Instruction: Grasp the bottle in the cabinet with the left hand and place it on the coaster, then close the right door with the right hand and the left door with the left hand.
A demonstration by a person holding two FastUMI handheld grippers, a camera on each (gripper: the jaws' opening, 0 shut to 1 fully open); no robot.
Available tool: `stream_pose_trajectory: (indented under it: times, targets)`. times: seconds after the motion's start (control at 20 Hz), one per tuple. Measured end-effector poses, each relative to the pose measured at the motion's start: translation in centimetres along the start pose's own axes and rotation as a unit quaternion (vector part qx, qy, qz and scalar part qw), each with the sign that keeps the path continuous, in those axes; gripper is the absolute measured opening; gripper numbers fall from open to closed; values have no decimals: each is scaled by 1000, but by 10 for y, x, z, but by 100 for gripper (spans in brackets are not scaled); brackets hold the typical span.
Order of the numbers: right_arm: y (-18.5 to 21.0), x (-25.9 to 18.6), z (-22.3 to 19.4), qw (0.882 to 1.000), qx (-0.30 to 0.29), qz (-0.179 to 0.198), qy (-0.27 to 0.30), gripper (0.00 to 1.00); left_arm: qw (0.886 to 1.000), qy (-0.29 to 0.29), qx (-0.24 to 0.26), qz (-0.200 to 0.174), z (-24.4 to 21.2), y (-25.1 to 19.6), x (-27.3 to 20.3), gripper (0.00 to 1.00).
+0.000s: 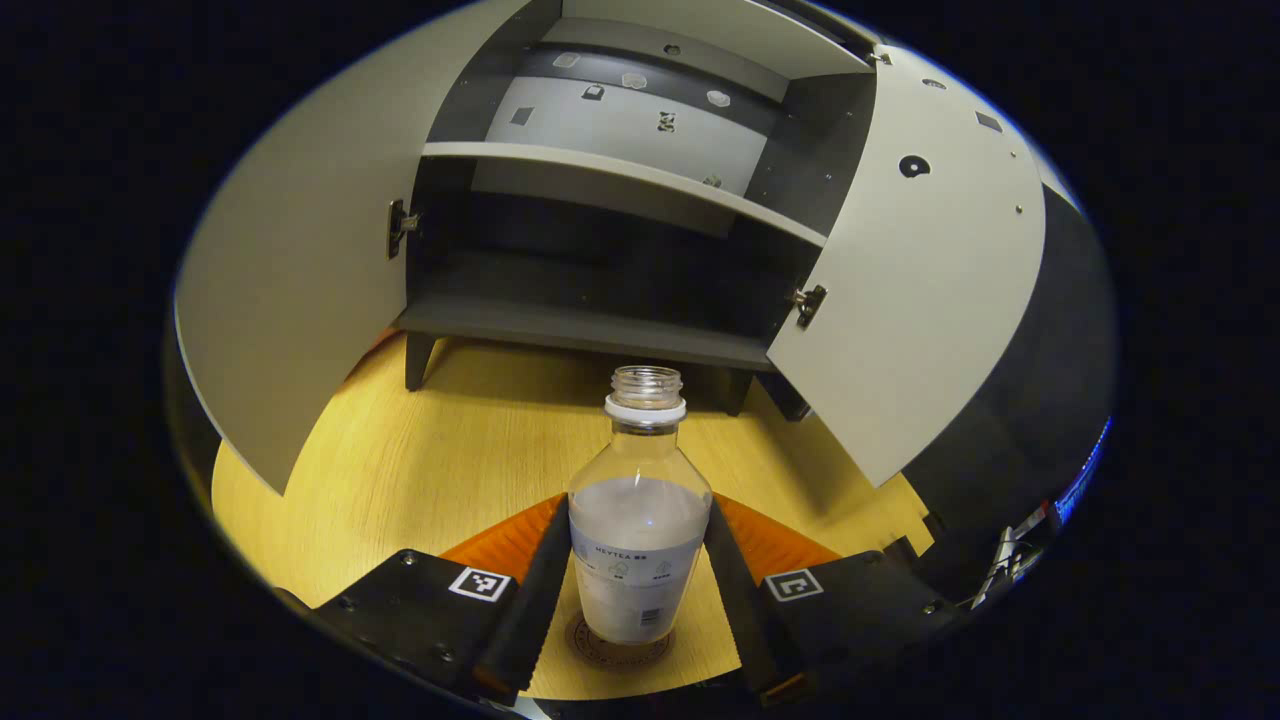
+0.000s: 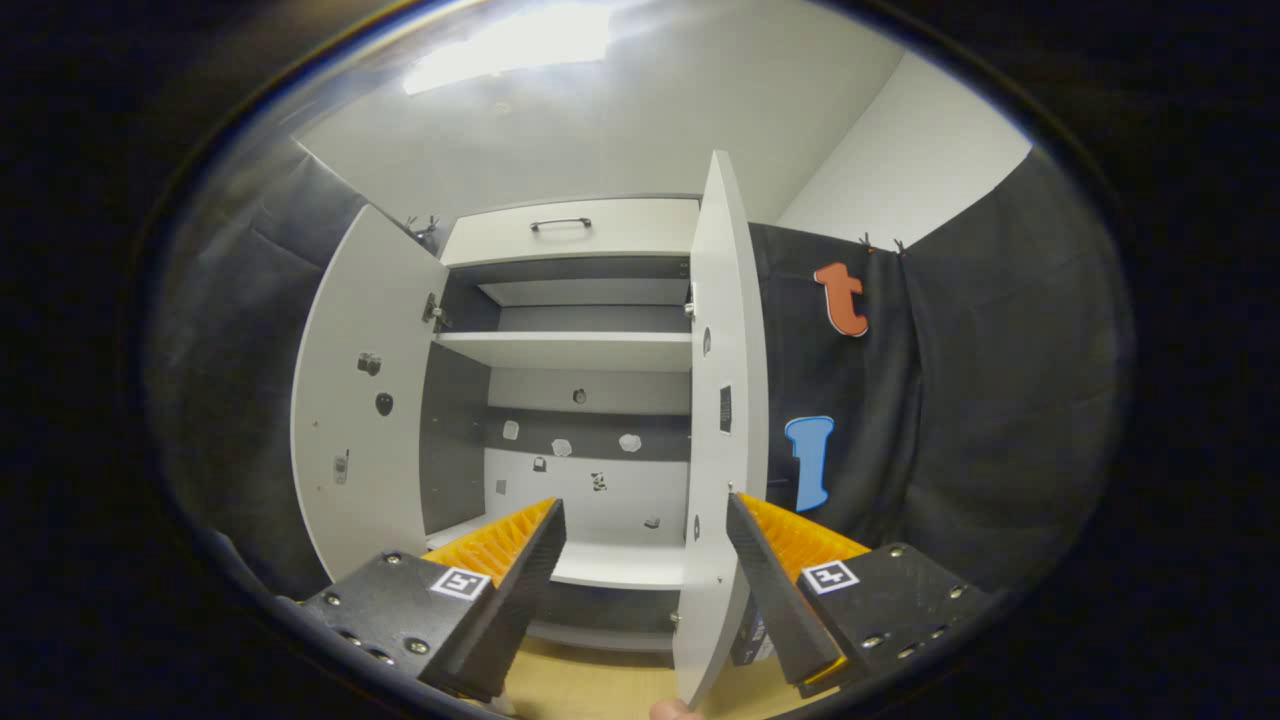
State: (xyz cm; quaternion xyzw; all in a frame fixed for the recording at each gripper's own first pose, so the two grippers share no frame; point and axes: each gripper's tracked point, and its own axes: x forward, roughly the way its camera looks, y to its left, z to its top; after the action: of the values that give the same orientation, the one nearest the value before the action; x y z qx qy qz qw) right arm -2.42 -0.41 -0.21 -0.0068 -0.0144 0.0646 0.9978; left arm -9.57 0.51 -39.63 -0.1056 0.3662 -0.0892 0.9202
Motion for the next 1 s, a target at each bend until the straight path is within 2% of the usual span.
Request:
stream_pose_trajectory:
  times: [0.1, 0.2, 0.35, 0.45, 0.5, 0.55, 0.6, 0.65, 0.8, 0.85, 1.0]
  targets:
    - [-2, -1, -1, 1000, 0, 1, 2, 98, 1000, 9, 4, 10, -15, 3, 5, 80]
    - [-5, 0, -1, 1000, -3, -1, 1, 94, 1000, 10, 6, 13, -26, 2, 7, 78]
    - [-9, -1, -2, 1000, -6, -3, 3, 94, 1000, 13, 9, 27, -37, 3, 10, 78]
    - [-9, -1, -4, 1000, -6, -3, 5, 98, 1000, 1, 15, 28, -36, 1, 11, 78]
    - [-9, -1, -6, 1000, -6, -2, 7, 94, 999, -1, 16, 29, -35, 1, 11, 78]
    - [-8, -1, -7, 1000, -6, 0, 9, 98, 999, -3, 16, 29, -35, 0, 10, 78]
    - [-8, -1, -9, 1000, -7, 0, 11, 94, 999, 1, 14, 28, -38, -1, 9, 78]
    - [-9, -2, -9, 1000, -7, 0, 11, 98, 999, -2, 15, 29, -38, -1, 7, 79]
    - [-8, -1, -11, 1000, -7, 3, 13, 98, 999, 0, 27, 27, -40, -6, 4, 79]
    - [-8, -1, -11, 1000, -7, 4, 13, 98, 999, 2, 32, 26, -40, -7, 3, 82]
    - [-6, 0, -12, 1000, -7, 9, 15, 98, 999, 6, 43, 24, -43, -10, -1, 80]
